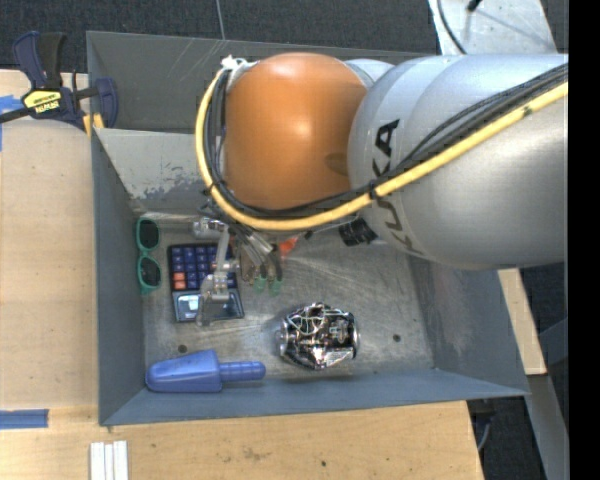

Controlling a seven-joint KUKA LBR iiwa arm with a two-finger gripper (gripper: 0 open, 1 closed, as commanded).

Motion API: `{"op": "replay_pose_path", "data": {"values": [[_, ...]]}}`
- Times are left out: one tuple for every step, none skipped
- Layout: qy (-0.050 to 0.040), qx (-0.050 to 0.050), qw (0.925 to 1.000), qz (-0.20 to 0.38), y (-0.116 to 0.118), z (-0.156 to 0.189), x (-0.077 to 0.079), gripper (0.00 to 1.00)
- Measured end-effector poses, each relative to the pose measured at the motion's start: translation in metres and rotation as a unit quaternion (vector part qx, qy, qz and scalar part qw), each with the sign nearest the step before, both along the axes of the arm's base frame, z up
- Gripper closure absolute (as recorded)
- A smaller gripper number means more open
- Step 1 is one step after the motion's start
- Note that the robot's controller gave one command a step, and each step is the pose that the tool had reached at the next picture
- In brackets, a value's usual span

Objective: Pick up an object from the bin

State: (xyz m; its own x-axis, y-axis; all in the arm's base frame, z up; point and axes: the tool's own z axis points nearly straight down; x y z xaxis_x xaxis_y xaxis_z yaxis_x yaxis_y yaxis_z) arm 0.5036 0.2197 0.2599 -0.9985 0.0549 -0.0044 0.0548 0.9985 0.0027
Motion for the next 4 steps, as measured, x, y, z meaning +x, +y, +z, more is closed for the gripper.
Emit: {"op": "replay_pose_path", "data": {"values": [[0.0012, -0.001, 1.0, -0.001, -0.001, -0.001, 0.0, 1.0], [0.0012, -0.001, 1.0, -0.001, -0.001, -0.001, 0.0, 1.0], [-0.0029, 0.001, 0.9999, 0.014, 0.012, -0.048, 0.013, 1.0], [0.0025, -0.001, 0.9999, -0.01, 0.016, -0.078, 0.013, 0.0]]}}
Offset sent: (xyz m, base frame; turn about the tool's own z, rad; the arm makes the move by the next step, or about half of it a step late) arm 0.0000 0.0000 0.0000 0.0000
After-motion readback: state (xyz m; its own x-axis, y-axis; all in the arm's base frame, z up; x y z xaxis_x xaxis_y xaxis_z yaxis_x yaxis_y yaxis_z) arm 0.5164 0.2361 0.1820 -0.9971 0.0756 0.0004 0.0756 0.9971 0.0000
